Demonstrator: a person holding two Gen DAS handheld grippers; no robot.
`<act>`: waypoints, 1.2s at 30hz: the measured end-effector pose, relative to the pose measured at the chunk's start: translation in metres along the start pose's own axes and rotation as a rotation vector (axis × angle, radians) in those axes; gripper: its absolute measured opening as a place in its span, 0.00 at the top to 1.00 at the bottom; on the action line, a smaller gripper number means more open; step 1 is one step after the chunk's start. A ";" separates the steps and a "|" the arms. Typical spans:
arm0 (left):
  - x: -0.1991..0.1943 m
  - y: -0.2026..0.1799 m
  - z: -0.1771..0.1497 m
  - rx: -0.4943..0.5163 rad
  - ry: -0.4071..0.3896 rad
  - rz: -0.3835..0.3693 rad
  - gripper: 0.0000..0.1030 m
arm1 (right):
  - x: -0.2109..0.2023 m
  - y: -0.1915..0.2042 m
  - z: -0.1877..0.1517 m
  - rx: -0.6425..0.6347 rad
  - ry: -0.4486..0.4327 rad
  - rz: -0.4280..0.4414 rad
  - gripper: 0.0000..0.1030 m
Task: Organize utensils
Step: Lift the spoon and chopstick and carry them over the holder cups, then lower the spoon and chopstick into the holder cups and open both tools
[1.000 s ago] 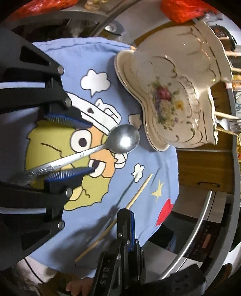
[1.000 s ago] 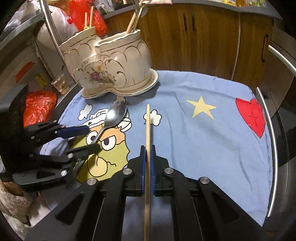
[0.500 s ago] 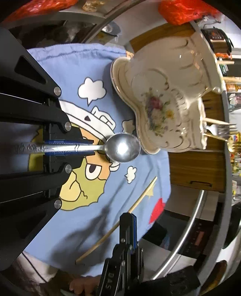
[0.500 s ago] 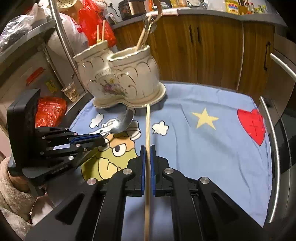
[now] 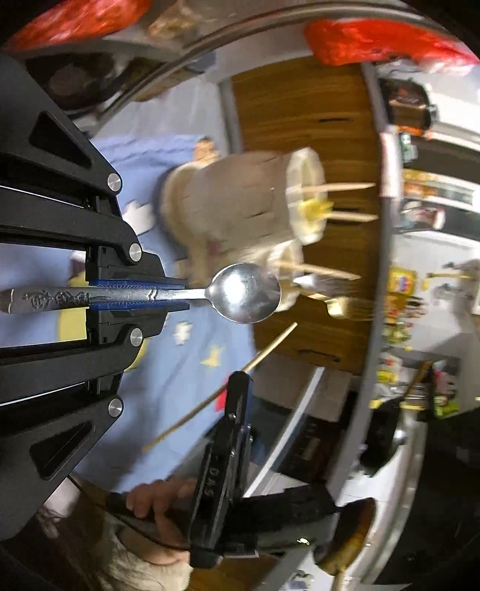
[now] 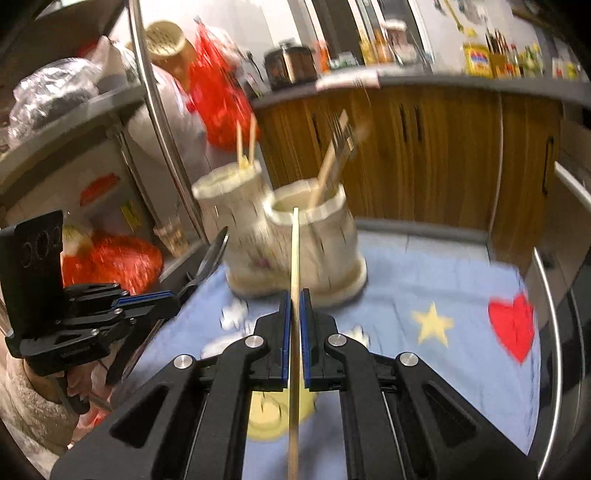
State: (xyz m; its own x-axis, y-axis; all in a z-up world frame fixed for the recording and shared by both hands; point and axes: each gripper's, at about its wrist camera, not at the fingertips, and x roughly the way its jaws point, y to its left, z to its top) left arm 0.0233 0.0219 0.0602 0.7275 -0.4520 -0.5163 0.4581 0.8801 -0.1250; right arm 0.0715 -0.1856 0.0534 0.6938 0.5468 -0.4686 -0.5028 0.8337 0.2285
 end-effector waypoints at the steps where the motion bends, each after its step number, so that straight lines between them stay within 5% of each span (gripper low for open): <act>1: -0.002 0.001 0.007 0.000 -0.020 0.005 0.94 | 0.000 0.000 0.008 -0.001 -0.028 0.008 0.95; 14: 0.019 0.042 0.108 -0.056 -0.328 0.094 0.94 | 0.049 0.002 0.090 -0.042 -0.353 -0.018 0.95; 24: 0.047 0.061 0.116 -0.058 -0.479 0.248 0.94 | 0.082 0.006 0.097 -0.084 -0.472 -0.159 0.95; 36: 0.053 0.068 0.091 -0.053 -0.444 0.286 0.94 | 0.092 0.000 0.076 -0.111 -0.390 -0.139 0.95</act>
State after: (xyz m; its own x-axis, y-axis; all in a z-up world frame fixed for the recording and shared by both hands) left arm 0.1394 0.0449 0.1018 0.9711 -0.2011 -0.1288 0.1919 0.9781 -0.0802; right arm 0.1741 -0.1298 0.0751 0.8913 0.4357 -0.1257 -0.4282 0.8999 0.0829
